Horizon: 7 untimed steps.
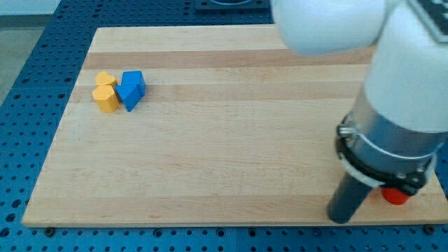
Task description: Place the red circle to the top of red star
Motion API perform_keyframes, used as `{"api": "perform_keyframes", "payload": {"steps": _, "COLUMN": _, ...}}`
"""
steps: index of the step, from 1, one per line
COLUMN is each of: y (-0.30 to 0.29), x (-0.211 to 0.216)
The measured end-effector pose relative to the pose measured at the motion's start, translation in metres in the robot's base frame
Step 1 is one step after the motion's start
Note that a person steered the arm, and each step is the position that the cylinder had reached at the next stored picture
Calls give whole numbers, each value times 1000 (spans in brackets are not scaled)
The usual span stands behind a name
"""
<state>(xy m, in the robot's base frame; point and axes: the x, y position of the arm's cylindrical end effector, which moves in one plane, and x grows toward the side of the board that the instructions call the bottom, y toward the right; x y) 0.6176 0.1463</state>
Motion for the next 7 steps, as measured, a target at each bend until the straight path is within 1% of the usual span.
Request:
{"api": "perform_keyframes", "payload": {"steps": 4, "y": 100, "x": 0}}
{"api": "perform_keyframes", "payload": {"steps": 5, "y": 133, "x": 0}}
{"api": "perform_keyframes", "payload": {"steps": 6, "y": 141, "x": 0}}
{"api": "perform_keyframes", "payload": {"steps": 7, "y": 130, "x": 0}}
